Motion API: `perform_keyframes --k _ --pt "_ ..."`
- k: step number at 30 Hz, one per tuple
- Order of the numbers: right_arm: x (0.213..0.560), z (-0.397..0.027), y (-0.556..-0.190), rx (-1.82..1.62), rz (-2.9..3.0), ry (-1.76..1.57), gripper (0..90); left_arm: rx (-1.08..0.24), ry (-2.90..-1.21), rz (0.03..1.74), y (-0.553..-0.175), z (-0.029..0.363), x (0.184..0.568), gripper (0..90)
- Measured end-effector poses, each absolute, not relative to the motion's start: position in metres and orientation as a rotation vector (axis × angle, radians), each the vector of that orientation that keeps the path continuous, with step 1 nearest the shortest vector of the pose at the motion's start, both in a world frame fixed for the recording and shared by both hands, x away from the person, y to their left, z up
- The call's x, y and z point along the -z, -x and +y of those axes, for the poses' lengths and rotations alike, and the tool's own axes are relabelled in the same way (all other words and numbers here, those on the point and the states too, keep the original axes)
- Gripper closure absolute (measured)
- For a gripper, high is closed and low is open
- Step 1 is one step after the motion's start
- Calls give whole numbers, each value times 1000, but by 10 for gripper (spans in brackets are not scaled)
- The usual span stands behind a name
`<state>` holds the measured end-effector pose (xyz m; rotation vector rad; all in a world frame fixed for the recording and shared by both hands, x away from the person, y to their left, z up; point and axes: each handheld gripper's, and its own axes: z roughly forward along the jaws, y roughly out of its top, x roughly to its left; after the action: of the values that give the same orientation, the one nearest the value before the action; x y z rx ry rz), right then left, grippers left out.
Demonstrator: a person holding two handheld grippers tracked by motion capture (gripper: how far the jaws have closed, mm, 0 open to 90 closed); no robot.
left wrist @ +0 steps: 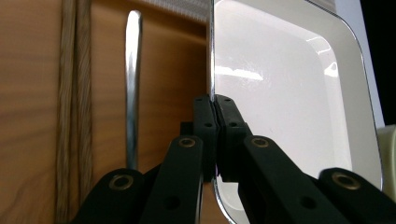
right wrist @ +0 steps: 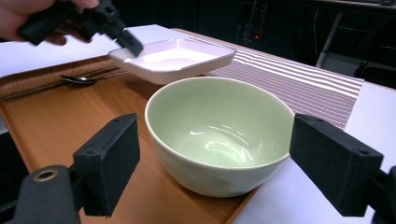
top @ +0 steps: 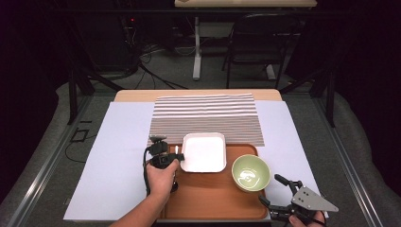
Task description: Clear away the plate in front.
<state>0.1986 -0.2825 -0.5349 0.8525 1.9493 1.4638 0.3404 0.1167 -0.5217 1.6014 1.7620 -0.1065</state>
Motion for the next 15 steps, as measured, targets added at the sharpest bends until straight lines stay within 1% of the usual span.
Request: perform_keyframes --k 5,12,15 --pt "535 -282 -199 -1463 1952 -851 156 115 -1617 1784 -322 117 534 890" --pt "535 -282 -199 -1462 1950 -852 156 119 -1636 1789 -312 111 543 890" --pt "535 -282 -199 -1463 1947 -854 156 96 -1641 1788 -311 109 544 890"
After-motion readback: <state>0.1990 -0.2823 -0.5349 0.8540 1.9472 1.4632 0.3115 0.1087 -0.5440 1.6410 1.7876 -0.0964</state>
